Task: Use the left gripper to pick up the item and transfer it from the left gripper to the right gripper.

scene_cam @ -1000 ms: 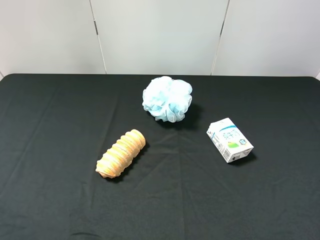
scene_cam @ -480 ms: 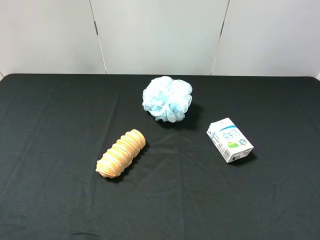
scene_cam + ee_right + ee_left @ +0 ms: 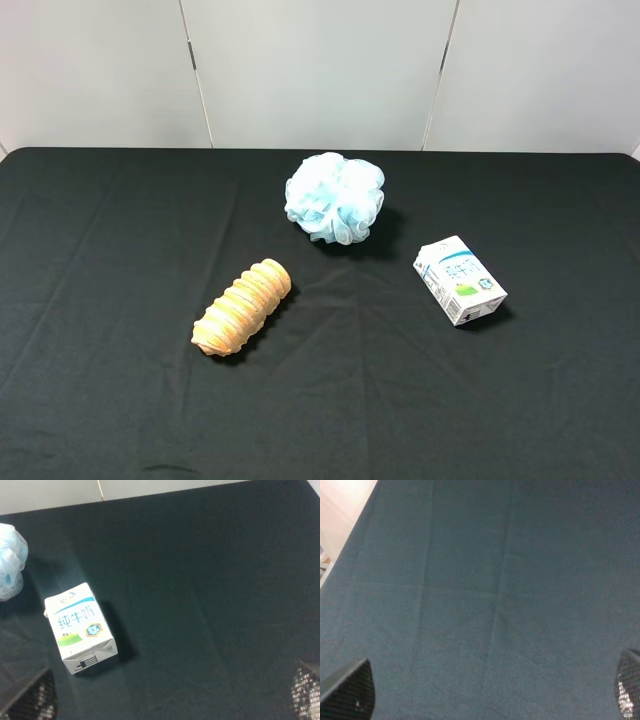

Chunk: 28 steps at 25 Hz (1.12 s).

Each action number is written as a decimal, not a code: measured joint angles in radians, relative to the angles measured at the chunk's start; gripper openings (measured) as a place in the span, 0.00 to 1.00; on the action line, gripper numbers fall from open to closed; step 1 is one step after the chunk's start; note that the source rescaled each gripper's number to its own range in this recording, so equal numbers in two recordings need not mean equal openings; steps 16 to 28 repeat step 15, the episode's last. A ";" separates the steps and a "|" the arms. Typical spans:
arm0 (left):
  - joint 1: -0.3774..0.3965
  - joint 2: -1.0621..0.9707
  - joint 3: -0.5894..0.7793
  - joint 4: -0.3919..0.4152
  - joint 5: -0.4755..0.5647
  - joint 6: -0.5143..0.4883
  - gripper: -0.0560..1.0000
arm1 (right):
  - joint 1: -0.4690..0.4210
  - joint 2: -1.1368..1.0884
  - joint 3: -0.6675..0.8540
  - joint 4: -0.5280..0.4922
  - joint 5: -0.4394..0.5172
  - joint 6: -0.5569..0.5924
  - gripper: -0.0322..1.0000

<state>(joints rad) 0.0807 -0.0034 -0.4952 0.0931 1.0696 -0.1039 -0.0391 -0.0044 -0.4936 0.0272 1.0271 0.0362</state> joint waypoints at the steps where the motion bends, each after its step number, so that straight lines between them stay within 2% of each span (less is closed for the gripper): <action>1: 0.000 0.000 0.000 0.000 0.000 0.000 0.94 | 0.000 0.000 0.000 0.000 0.000 0.000 1.00; 28: 0.000 0.000 0.000 0.000 0.000 0.000 0.94 | 0.000 0.000 0.000 0.000 -0.001 0.000 1.00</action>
